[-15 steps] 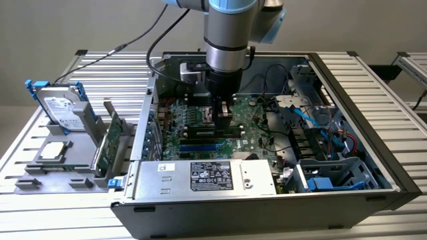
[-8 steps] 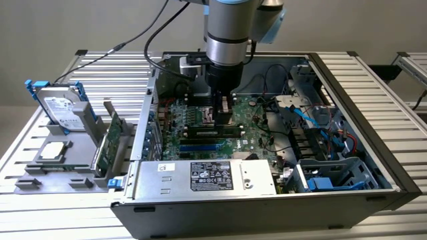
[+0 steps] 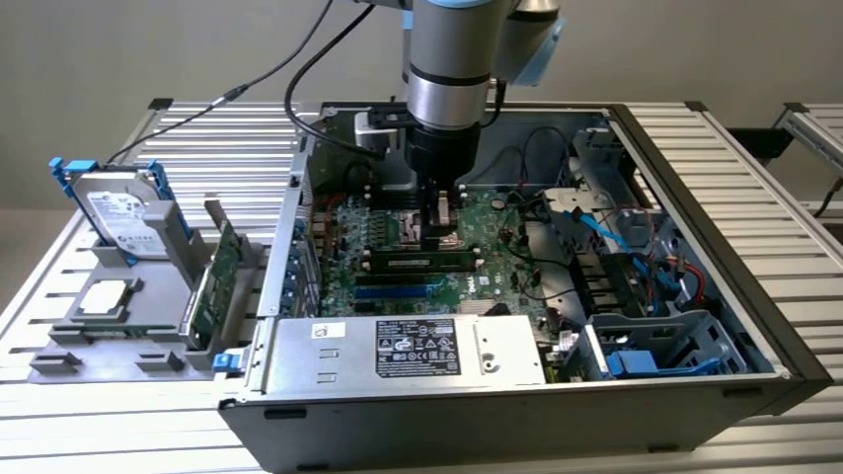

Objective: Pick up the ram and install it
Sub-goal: 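Insert the ram into the slot, then press down the ram until it locks into place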

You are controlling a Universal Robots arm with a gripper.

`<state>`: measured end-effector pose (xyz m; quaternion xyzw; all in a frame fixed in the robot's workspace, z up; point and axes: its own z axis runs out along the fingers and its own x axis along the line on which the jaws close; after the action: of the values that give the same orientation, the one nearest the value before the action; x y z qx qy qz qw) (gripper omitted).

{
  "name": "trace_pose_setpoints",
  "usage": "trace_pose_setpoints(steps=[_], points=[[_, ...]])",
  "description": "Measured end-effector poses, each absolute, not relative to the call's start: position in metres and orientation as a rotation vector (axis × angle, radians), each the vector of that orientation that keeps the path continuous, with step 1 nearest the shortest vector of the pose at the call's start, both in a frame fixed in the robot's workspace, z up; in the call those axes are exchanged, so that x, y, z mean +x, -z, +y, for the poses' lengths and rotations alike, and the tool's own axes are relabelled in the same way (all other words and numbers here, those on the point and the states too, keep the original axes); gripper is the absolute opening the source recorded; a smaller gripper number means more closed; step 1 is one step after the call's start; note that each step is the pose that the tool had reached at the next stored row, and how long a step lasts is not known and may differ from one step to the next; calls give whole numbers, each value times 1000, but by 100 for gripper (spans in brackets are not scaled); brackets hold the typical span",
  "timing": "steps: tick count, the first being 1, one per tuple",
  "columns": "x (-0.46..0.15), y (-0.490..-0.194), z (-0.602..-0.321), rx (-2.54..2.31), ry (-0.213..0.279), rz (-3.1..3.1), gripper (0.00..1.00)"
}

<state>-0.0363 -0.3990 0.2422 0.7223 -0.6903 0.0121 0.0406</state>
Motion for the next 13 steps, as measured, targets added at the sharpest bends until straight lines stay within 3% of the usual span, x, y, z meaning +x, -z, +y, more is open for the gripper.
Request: trace_pose_setpoints(steps=[13], points=[[-36,-242,-399,2212,-37,-2114,11]])
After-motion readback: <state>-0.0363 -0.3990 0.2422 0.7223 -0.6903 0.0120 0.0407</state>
